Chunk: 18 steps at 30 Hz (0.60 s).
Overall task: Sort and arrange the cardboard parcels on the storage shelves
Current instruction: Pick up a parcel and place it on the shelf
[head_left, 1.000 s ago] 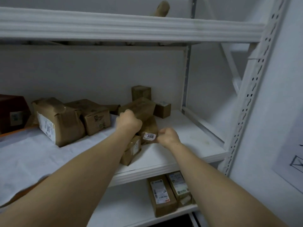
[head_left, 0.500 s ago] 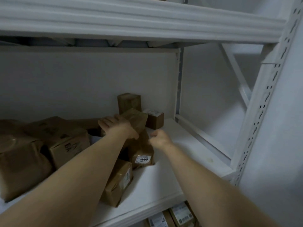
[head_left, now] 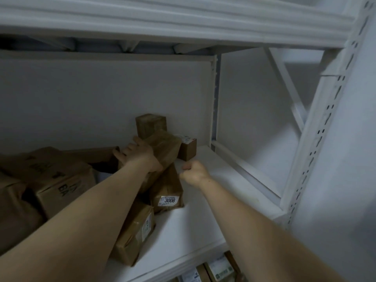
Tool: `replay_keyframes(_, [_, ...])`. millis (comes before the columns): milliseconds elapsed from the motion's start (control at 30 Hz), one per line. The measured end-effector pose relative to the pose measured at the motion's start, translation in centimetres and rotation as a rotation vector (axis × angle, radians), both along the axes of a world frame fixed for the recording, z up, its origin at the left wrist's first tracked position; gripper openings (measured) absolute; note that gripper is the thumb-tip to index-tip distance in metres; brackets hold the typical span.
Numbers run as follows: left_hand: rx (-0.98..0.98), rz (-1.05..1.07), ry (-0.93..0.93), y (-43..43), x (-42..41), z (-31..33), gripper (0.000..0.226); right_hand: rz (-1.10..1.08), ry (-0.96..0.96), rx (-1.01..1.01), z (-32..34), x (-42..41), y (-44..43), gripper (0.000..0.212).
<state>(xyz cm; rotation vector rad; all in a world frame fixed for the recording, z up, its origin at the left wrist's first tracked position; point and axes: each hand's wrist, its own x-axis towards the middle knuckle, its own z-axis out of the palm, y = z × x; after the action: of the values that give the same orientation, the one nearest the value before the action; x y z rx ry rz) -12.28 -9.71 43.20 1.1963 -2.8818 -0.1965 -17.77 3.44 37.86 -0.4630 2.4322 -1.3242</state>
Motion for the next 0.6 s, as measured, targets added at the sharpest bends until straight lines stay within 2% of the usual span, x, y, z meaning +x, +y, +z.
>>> replay_keyframes(100, [-0.001, -0.054, 0.118, 2.5, -0.2, 0.0, 0.124, -0.039, -0.011, -0.039, 0.1, 0.5, 1.6, 0.052])
replay_keyframes(167, [0.005, -0.104, 0.23, 4.4, 0.0, -0.2, 0.126, -0.104, -0.047, -0.143, 0.4, 0.9, 3.2, 0.064])
replay_keyframes(300, [0.058, -0.19, 0.376, 8.7, 1.3, -0.8, 0.133, -0.207, -0.185, -0.384, 1.1, 2.0, 6.8, 0.111])
replay_keyframes(333, [0.068, -0.221, 0.393, 9.8, 1.8, -1.0, 0.133, -0.226, -0.191, -0.418, 1.3, 2.3, 7.9, 0.116])
replay_keyframes(367, [0.083, -0.252, 0.408, 10.8, 2.2, -1.3, 0.133, -0.239, -0.186, -0.454, 1.4, 2.5, 8.9, 0.116])
replay_keyframes(600, [0.243, -0.379, 0.493, 16.6, 5.8, -4.2, 0.132, -0.26, -0.215, -0.572, 0.3, 5.2, 14.5, 0.072])
